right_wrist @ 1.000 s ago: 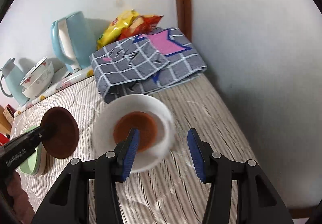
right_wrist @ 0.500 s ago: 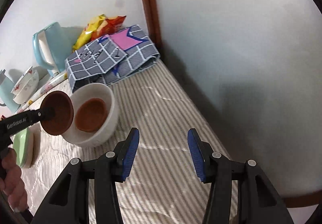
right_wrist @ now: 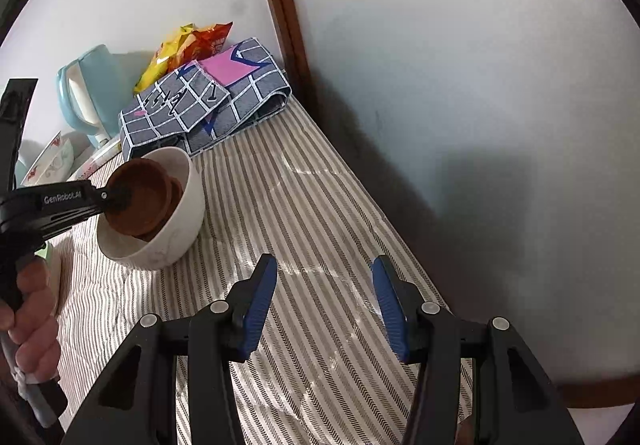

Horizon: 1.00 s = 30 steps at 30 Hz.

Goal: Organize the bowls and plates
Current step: 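Lower the brown bowl held by the left tool into the white bowl and open, then close the right tool on the rim of the white bowl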

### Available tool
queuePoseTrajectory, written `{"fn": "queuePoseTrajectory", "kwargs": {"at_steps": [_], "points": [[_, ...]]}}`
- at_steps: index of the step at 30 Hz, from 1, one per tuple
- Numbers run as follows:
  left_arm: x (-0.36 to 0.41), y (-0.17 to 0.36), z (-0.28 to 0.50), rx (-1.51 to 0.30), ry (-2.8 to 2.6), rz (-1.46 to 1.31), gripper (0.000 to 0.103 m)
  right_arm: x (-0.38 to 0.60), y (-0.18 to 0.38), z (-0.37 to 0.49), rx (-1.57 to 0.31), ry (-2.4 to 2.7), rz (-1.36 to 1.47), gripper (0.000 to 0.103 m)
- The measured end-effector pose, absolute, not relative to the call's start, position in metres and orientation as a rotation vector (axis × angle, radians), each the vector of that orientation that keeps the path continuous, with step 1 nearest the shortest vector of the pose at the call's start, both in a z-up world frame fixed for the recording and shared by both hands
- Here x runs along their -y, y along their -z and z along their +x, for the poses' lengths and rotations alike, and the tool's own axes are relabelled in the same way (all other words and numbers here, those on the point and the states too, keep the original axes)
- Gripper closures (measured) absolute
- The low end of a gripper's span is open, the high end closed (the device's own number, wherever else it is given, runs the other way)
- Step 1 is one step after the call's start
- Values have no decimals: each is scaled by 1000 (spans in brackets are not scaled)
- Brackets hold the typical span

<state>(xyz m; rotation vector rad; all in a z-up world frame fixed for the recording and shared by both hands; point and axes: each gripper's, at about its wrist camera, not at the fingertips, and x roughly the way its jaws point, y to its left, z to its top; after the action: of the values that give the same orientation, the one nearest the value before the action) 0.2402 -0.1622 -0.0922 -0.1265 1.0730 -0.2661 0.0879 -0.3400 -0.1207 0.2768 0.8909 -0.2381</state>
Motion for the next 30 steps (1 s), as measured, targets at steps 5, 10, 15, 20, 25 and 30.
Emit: {"fn": "queuePoseTrajectory", "kwargs": {"at_steps": [5,10,15,20,25,30], "points": [[165,94,242,-1064,276,-130,92,341,125,86,-902,234,276,53],[162,100,245,-1092,282,-158,92,341,127,84,-910,238,276,53],[161,97,243,-1093,307,-171,90,340,129,83,-916,237,275,53],[151,87,236,-1078,327,-183,83,334,125,86,-913,226,259,53],[141,75,229,-1044,314,-157,76,323,114,97,-896,194,229,53],[134,77,228,-1035,270,-128,63,309,99,117,-868,134,213,53]]}}
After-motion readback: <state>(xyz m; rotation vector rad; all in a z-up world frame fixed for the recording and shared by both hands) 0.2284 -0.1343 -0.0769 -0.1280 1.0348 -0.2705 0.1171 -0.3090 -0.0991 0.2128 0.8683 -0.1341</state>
